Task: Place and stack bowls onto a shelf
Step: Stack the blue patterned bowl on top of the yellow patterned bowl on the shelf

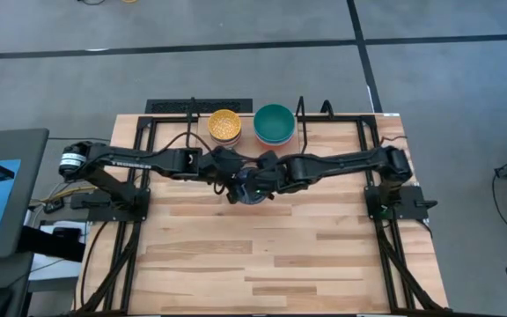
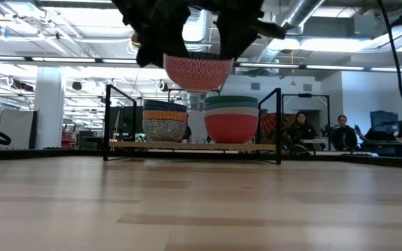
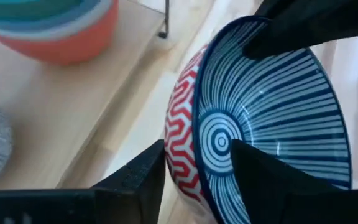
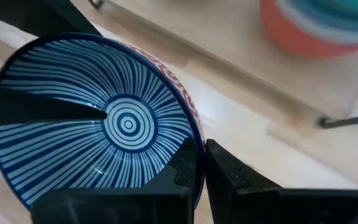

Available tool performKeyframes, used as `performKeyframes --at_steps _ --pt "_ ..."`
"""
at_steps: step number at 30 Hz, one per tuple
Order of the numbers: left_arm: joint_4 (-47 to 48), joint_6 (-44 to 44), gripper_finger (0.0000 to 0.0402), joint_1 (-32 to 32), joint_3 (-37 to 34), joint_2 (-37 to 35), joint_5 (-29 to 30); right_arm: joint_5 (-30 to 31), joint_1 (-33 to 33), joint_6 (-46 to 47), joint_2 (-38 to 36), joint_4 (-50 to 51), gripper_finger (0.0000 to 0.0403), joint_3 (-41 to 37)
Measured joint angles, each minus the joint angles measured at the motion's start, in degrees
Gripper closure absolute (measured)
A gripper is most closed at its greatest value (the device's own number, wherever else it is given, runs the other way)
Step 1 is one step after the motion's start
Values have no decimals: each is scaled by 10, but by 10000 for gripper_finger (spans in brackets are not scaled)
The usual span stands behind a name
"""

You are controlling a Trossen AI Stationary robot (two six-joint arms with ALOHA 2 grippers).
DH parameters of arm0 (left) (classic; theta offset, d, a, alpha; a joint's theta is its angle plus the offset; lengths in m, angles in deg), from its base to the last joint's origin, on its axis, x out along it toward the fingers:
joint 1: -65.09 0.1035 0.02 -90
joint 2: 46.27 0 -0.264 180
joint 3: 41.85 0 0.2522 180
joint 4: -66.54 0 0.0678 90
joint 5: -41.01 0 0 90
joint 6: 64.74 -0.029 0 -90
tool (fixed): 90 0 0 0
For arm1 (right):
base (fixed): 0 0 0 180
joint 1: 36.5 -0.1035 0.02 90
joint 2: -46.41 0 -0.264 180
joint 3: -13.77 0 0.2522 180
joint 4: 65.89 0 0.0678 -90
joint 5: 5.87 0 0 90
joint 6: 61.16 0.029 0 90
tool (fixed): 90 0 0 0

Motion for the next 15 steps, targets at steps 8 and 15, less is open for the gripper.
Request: performKeyframes --at_steps 8,15 --pt "11 -26 342 -12 25 -1 22 13 -11 -58 8 62 358 66" --pt "33 -69 396 3 62 -1 14 -4 -6 -64 -6 79 318 82"
